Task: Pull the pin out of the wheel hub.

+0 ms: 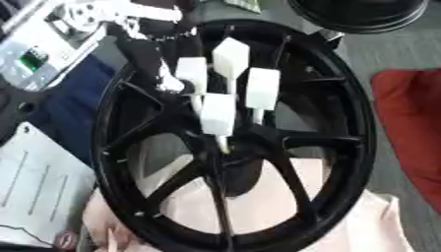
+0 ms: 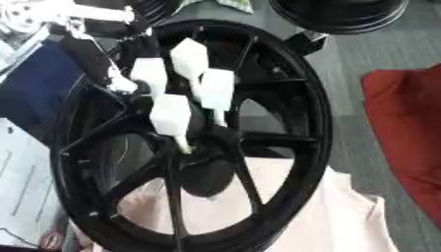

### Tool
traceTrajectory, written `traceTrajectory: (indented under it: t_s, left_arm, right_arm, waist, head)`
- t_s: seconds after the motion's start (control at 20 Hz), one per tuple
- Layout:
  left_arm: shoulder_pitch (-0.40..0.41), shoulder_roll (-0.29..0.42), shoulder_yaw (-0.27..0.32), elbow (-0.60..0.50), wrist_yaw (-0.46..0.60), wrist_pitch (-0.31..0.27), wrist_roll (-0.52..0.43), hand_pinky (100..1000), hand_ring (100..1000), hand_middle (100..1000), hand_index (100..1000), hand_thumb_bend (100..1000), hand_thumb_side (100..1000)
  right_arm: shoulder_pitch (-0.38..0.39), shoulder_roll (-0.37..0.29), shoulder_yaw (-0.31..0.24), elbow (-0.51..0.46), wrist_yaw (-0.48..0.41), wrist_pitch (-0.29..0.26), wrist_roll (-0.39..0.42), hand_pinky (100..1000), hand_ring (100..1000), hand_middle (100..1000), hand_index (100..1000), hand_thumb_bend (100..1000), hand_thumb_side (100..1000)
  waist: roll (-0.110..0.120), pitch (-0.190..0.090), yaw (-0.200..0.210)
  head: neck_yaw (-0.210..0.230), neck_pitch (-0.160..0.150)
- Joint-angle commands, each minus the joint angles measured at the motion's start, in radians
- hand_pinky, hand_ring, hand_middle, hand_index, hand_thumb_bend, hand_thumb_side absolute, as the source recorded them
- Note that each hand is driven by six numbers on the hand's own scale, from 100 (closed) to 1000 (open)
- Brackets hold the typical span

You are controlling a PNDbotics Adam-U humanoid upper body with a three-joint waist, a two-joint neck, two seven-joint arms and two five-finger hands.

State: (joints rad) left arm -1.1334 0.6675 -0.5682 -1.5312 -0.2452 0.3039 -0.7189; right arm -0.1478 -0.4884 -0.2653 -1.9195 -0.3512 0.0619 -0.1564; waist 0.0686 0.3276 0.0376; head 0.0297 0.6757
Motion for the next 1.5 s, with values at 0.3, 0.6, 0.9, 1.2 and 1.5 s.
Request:
traceTrajectory:
  t_s: [0.3, 0.6, 0.9, 1.2, 1.5]
  left_arm:
    - [-0.024, 0.089, 0.065, -0.107, 0.009, -0.043, -0.056, 600, 457, 179, 344, 161, 100]
    - [-0.01, 0.17, 0.156, -0.185, 0.051, -0.039, -0.09, 597, 434, 129, 302, 223, 100]
    - [0.086, 0.313, 0.325, -0.179, 0.114, -0.036, -0.027, 601, 447, 136, 317, 226, 100]
    - [0.403, 0.487, 0.536, -0.115, 0.187, -0.05, 0.14, 596, 452, 152, 346, 226, 100]
    - [0.675, 0.498, 0.689, 0.005, 0.242, -0.058, 0.32, 645, 541, 318, 534, 395, 100]
  right_arm:
    - [0.004, -0.02, -0.017, -0.008, 0.006, -0.002, -0.006, 765, 750, 688, 765, 100, 826]
    - [0.011, -0.024, -0.022, -0.009, 0.006, 0.0, -0.018, 765, 750, 688, 766, 100, 824]
    - [0.029, -0.036, -0.033, -0.017, 0.013, -0.005, -0.031, 765, 749, 688, 765, 100, 812]
    - [0.041, -0.051, -0.047, -0.032, 0.019, -0.014, -0.047, 766, 749, 687, 765, 100, 792]
    - [0.044, -0.051, -0.058, -0.048, 0.019, -0.022, -0.06, 766, 749, 687, 765, 100, 781]
  waist:
    - [-0.001, -0.025, 0.006]
    - [0.001, -0.034, 0.018]
    - [0.004, -0.042, 0.051]
    - [-0.003, -0.042, 0.093]
    - [-0.019, -0.04, 0.099]
  head:
    - [-0.013, 0.001]
    - [-0.029, 0.006]
    - [-0.055, 0.017]
    - [-0.082, 0.023]
    - [-0.1, 0.017]
